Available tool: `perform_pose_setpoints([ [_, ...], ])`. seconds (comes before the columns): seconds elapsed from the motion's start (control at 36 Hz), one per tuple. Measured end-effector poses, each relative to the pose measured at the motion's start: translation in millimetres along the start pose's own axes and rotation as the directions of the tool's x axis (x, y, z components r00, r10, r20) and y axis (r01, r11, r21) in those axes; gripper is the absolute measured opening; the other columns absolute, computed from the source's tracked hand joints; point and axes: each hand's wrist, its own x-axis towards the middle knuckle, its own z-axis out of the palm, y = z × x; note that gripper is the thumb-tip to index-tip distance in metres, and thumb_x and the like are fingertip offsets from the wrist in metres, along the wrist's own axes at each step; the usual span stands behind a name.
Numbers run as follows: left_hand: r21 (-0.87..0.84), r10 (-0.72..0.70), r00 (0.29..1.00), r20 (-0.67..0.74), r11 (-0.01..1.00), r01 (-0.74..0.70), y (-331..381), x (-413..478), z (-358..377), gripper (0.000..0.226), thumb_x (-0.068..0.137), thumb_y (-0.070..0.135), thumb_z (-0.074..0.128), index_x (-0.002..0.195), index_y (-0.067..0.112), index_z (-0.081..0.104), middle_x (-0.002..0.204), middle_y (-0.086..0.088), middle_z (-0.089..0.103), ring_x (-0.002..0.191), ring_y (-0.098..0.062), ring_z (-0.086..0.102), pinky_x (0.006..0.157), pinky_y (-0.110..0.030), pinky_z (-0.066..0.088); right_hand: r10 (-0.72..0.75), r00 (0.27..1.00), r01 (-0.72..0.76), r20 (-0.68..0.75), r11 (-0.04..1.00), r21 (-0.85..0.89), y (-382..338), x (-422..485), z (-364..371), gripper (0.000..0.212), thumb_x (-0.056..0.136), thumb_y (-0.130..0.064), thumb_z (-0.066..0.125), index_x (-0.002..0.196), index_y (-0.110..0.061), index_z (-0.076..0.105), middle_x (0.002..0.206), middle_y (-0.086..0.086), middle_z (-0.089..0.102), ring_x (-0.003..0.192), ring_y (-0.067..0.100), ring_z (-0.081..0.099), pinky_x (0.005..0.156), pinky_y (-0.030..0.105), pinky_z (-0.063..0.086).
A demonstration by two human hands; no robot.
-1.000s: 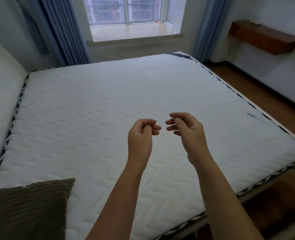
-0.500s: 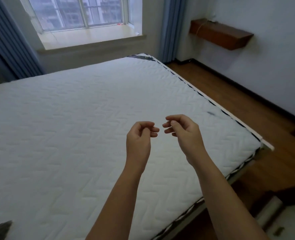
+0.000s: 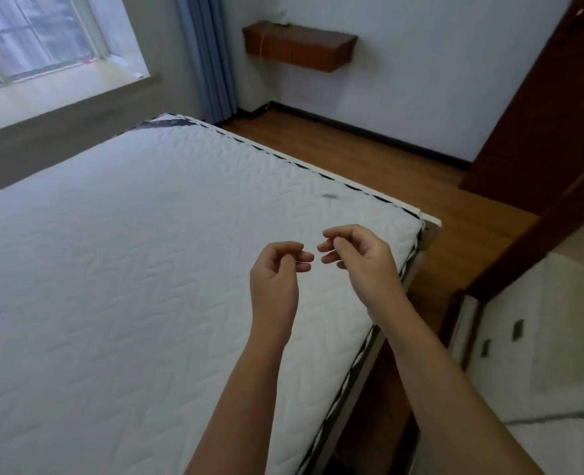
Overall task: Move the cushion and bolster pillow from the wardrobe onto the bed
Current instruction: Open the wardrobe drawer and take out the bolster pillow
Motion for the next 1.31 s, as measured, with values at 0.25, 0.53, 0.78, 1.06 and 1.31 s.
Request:
perform_pose_setpoints([
  [0.25, 0.001, -0.028, 0.987, 0.156, 1.000, 0.028, -12.7, 4.0, 58.8, 0.032, 0.088, -0.001, 0.039, 0.080, 0.020, 0.062, 0.075, 0.002, 0.068, 0.061, 0.000, 0.062, 0.054, -0.005, 0.044, 0.014, 0.988, -0.019, -0.156, 0.999, -0.029, 12.6, 5.9, -54.8, 0.026, 0.095, -0.012, 0.044, 0.085, -0.030, 0.060, 0.083, -0.006, 0.067, 0.066, -0.003, 0.063, 0.056, 0.005, 0.044],
  [0.53, 0.019, -0.044, 0.975, 0.218, 0.999, 0.040, -30.6, 44.2, 157.9, 0.032, 0.090, 0.000, 0.039, 0.081, 0.020, 0.062, 0.075, 0.002, 0.068, 0.060, 0.002, 0.061, 0.053, -0.004, 0.043, -0.018, 0.953, 0.012, -0.302, 1.000, -0.020, 33.9, 74.5, -136.4, 0.027, 0.094, -0.010, 0.045, 0.084, -0.029, 0.060, 0.081, -0.007, 0.066, 0.065, -0.003, 0.063, 0.057, 0.006, 0.046],
  [0.78, 0.048, -0.012, 0.967, 0.254, 0.999, -0.001, -22.3, 97.2, 283.3, 0.031, 0.091, 0.002, 0.039, 0.082, 0.021, 0.062, 0.077, 0.002, 0.068, 0.062, 0.002, 0.062, 0.054, -0.004, 0.044, -0.065, 0.915, 0.039, -0.399, 0.997, -0.073, 37.6, 169.9, -232.5, 0.026, 0.094, -0.010, 0.045, 0.083, -0.030, 0.059, 0.081, -0.008, 0.065, 0.070, 0.004, 0.062, 0.060, 0.008, 0.050],
  [1.06, 0.000, -0.052, 0.897, 0.440, 0.998, 0.057, -22.9, 121.0, 368.8, 0.033, 0.088, -0.003, 0.039, 0.077, 0.019, 0.061, 0.074, -0.001, 0.066, 0.058, 0.002, 0.061, 0.052, -0.004, 0.043, -0.010, 0.860, -0.002, -0.511, 1.000, -0.024, 48.1, 192.8, -296.3, 0.025, 0.093, -0.009, 0.044, 0.085, -0.028, 0.058, 0.082, -0.004, 0.065, 0.072, 0.007, 0.062, 0.059, 0.006, 0.047],
  [1.31, 0.038, -0.140, 0.792, 0.594, 0.989, 0.146, -54.5, 115.7, 399.4, 0.030, 0.089, -0.001, 0.040, 0.081, 0.019, 0.061, 0.075, 0.000, 0.067, 0.061, 0.002, 0.061, 0.054, -0.005, 0.044, 0.081, 0.760, -0.113, -0.645, 0.994, -0.008, 73.5, 167.5, -322.6, 0.027, 0.092, -0.008, 0.045, 0.083, -0.028, 0.059, 0.079, -0.006, 0.065, 0.063, -0.006, 0.060, 0.057, 0.004, 0.044],
])
